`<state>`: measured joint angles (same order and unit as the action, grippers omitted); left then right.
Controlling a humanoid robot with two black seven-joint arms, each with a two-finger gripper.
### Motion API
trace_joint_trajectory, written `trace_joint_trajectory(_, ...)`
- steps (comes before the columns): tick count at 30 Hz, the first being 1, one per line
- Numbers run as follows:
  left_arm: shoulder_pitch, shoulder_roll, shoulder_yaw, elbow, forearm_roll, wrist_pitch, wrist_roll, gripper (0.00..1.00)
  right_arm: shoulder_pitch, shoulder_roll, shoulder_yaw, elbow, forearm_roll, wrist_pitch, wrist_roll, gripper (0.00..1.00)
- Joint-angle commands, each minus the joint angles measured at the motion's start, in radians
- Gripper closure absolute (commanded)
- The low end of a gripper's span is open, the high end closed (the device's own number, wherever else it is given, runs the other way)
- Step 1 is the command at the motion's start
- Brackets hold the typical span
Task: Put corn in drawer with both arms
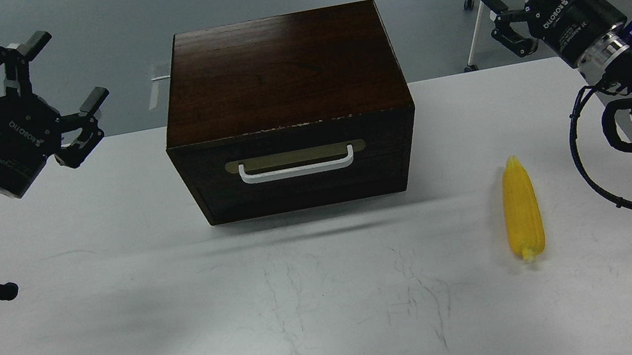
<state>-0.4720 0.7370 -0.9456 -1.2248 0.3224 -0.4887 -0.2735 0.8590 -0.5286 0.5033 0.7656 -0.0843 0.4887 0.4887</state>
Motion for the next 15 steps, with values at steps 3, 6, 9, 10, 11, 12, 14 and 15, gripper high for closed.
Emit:
trace_joint_trajectory(3,0.007,-0.007,0.005,0.001,0.047,0.000,-0.003,0.02,0.000,-0.001,0.000,0.001,0.000,0.000,0.000,0.00)
trace_joint_trajectory(6,-0.005,0.001,0.002,-0.012,0.175,0.000,-0.009,0.02,0.000,-0.002,0.000,0.001,0.000,0.000,0.000,0.00)
trace_joint_trajectory(9,-0.092,0.028,-0.005,-0.067,0.347,0.000,-0.013,0.02,-0.002,-0.008,-0.003,0.001,0.000,0.000,0.000,0.00)
trace_joint_trajectory(10,-0.127,0.041,-0.001,-0.082,0.371,0.000,-0.013,0.02,-0.002,-0.011,-0.003,0.001,0.000,0.000,0.000,0.00)
trace_joint_trajectory(11,-0.157,0.053,0.004,-0.096,0.394,0.000,-0.013,0.02,-0.002,-0.014,-0.003,0.001,0.000,0.000,0.000,0.00)
trace_joint_trajectory(12,-0.212,0.068,0.005,-0.119,0.438,0.000,-0.012,0.02,-0.002,-0.014,-0.005,0.001,0.000,0.000,0.000,0.00)
trace_joint_trajectory(14,-0.286,0.073,0.005,-0.148,0.530,0.000,-0.012,0.02,-0.003,-0.016,-0.006,0.001,0.000,0.000,0.000,0.00)
trace_joint_trajectory(15,-0.337,0.073,0.007,-0.168,0.614,0.000,-0.013,0.02,-0.003,-0.016,-0.006,0.001,0.000,0.000,0.000,0.00)
